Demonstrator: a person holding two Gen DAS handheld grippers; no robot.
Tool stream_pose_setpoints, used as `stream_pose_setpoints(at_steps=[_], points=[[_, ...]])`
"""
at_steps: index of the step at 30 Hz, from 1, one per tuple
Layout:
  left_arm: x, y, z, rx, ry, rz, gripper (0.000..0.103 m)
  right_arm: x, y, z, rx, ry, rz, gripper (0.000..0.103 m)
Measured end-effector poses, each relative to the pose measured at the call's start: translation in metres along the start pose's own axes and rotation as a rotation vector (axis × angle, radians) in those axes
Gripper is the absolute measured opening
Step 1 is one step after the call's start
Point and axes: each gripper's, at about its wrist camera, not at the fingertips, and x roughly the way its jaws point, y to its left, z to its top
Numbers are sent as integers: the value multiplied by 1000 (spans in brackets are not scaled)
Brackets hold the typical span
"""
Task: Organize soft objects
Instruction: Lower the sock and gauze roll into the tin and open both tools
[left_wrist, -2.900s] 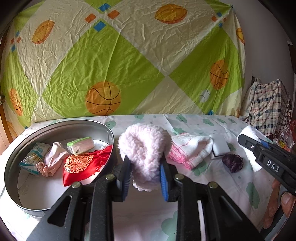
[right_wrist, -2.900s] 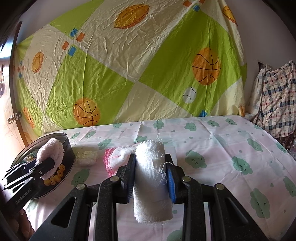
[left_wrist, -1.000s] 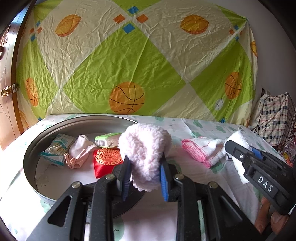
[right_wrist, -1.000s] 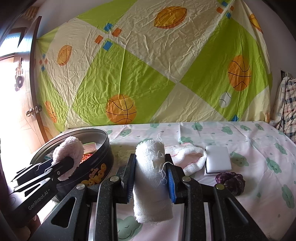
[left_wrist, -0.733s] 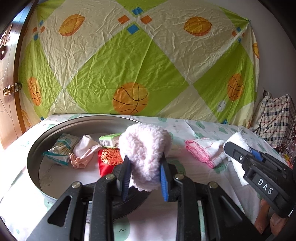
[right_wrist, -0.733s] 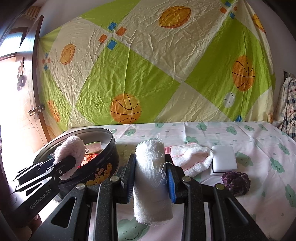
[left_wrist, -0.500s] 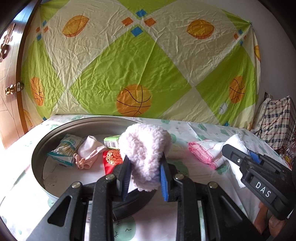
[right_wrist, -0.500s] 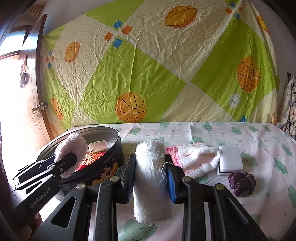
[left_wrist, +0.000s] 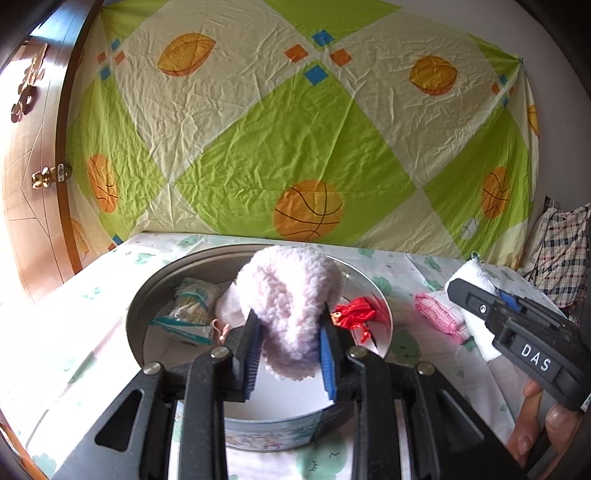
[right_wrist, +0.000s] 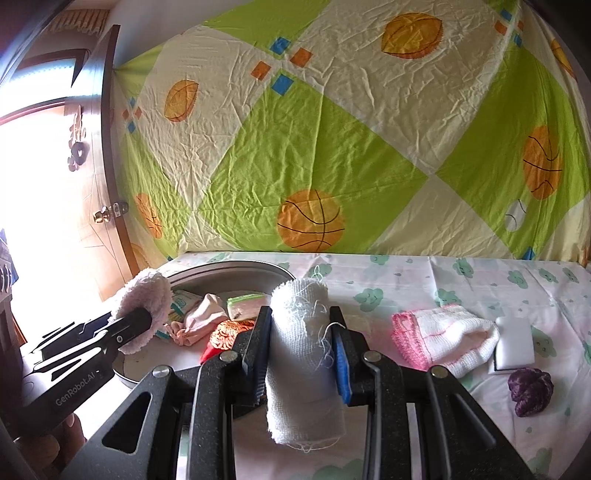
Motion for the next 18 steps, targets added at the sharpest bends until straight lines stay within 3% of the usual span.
stream_pose_setpoints(at_steps=[10,18], points=[[24,44,18,-42,129,-5,26,43,35,29,3,71,125,32],[48,58,27,-31,238,-27,26,80,58,28,-22,163,172,32]])
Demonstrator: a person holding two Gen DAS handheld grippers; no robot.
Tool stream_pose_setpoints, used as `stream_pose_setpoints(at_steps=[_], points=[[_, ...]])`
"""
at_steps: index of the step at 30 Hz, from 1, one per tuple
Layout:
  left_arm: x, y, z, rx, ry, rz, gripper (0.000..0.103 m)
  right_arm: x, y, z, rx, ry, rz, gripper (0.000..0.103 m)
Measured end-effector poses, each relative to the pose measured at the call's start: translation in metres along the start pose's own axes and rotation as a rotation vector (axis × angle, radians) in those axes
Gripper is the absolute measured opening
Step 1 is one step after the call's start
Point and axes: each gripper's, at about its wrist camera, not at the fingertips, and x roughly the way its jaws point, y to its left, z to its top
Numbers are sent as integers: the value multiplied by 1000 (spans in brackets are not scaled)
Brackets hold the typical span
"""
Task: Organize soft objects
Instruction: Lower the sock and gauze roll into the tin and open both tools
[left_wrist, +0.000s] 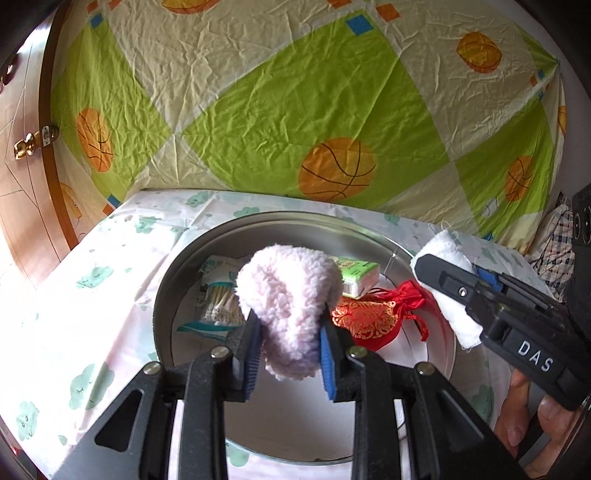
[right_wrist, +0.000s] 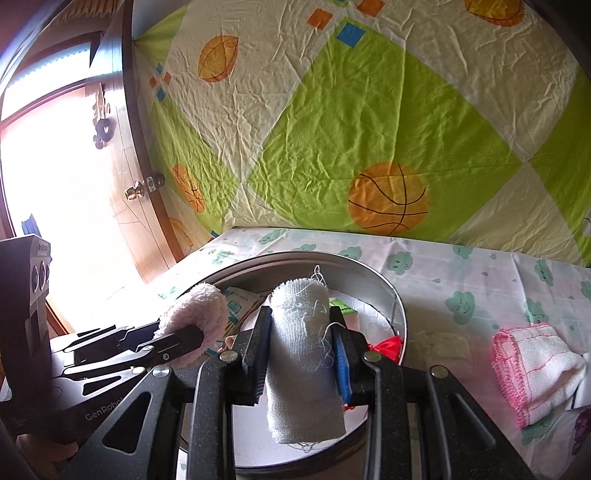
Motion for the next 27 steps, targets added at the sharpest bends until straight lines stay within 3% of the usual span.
stream_pose_setpoints(at_steps=[20,27], points=[[34,13,5,0,164,22,26,50,16,-11,-66,188,5,32],[38,11,5,11,184,31,27,56,21,-14,-83,224,11,32]])
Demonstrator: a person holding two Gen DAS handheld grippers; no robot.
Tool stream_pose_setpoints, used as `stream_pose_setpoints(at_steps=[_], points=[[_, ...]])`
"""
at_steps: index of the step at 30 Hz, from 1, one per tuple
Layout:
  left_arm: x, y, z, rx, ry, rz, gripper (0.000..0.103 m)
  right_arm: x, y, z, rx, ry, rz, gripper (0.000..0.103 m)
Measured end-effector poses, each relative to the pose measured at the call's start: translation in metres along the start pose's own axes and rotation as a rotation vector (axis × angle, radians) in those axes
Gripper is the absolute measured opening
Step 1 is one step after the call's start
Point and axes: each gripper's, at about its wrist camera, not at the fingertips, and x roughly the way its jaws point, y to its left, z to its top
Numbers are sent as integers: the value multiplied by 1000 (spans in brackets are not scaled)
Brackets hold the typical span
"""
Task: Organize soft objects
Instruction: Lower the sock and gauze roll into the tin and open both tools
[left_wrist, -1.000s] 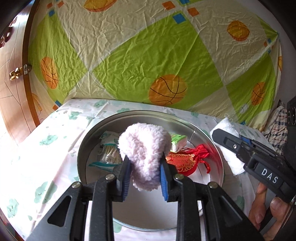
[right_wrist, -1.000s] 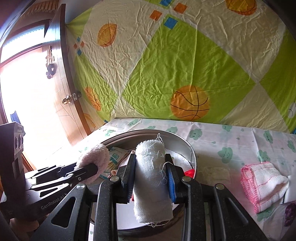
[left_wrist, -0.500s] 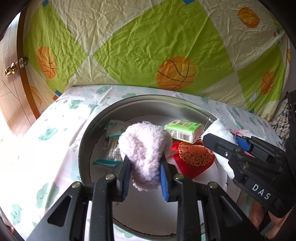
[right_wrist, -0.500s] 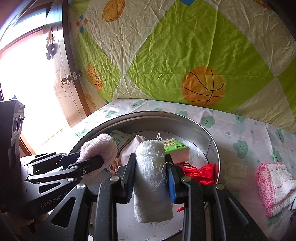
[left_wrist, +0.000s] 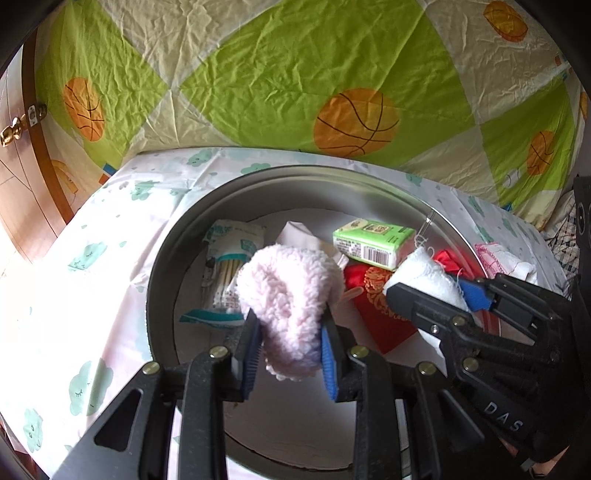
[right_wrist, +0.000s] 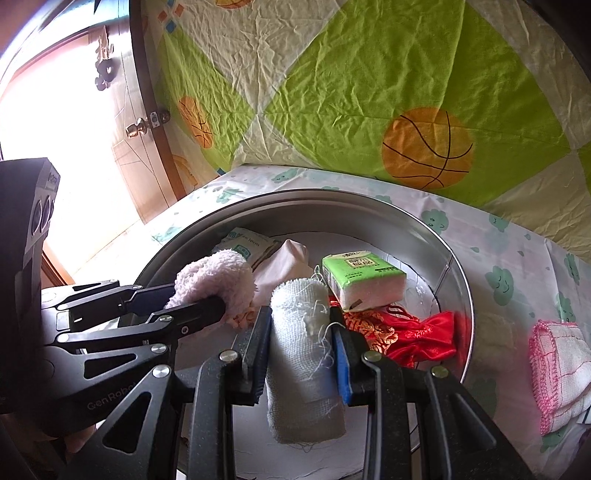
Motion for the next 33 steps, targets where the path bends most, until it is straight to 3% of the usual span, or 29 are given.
stream_pose_setpoints(at_steps=[2,4,11,14,18,24,29,33], points=[[2,0,0,1,7,2,28,1,0,0,1,8,2,32],[3,1,-1,-1,10,1,36,1,-1,0,5,5,12,33],[2,2,-3,8,2,12,42,-2,-4,1,24,-6,18,46],[-3,5,-4,-10,-15,26,68,-9,-8,1,35,-28,9,55],[-13,15,-5,-62,-53,35,84,-21,-17,1,78,-71,17,73],[-20,7,-8,-55,-75,52,94,-39,-21,-3,72,-107,0,74],[-38,-6,-15,-33,-169,96,103,-65,-36,-9,64,-168,-42,74],[-49,-23,-22,-22,-228,105,103,-85,-62,-14,99,-204,-71,75]])
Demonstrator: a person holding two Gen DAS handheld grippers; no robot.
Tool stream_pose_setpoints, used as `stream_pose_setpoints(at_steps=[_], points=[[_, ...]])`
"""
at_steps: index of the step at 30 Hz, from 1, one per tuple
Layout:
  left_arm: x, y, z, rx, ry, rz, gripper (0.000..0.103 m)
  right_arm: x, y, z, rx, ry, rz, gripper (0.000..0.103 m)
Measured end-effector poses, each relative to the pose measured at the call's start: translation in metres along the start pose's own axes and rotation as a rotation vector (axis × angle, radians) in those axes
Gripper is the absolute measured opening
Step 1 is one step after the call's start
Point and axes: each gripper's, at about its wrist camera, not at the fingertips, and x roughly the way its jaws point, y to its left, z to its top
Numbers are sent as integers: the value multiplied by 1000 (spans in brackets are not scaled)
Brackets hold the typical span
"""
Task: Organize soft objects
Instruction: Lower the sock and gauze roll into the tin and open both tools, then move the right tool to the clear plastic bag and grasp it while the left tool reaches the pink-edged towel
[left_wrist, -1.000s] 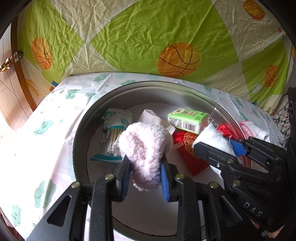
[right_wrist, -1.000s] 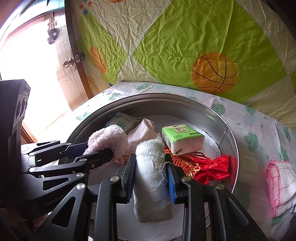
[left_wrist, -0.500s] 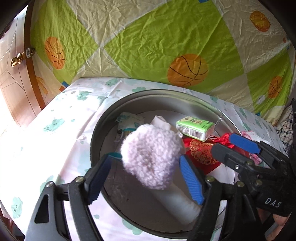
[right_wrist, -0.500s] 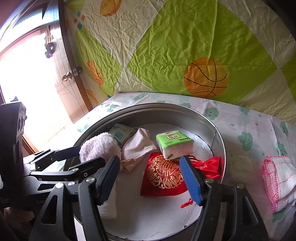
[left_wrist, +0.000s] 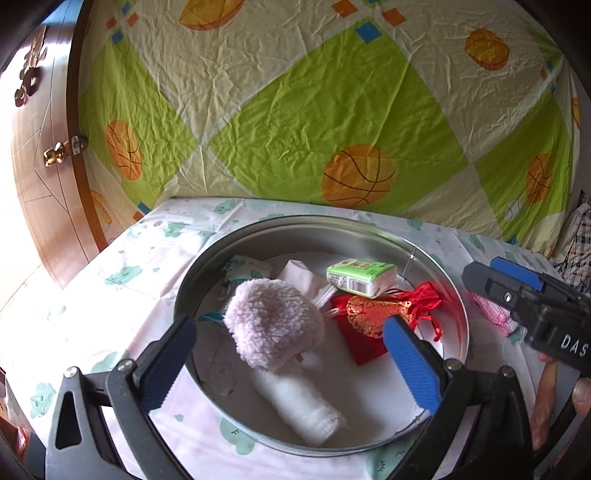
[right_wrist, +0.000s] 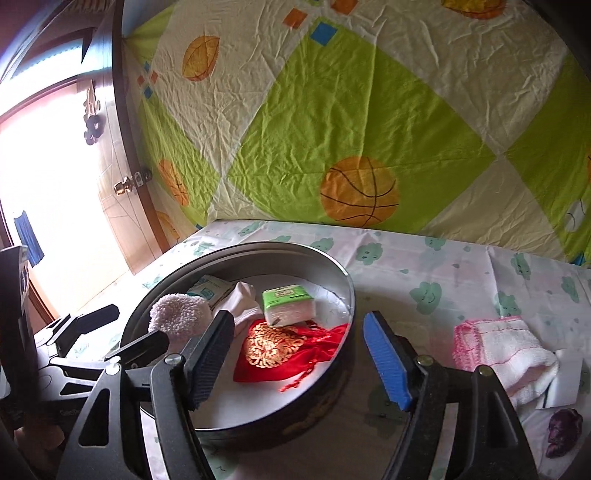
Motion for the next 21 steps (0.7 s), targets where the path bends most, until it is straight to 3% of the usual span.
stream_pose_setpoints(at_steps=[3,9,14,21], points=[[-7,-15,-4,10,-34,-4,102,-7,-23,-1,13,-5,-56,80],[-4,-44,-8,18,-44,-25,103,8,-71,-8,77,53,-182,80],[10,-54,-4,15,-10,-3,103,41,-82,-10,53,128,-228,80],[23,-46,4,-41,8,21,103,71,-80,-9,19,179,-197,80]])
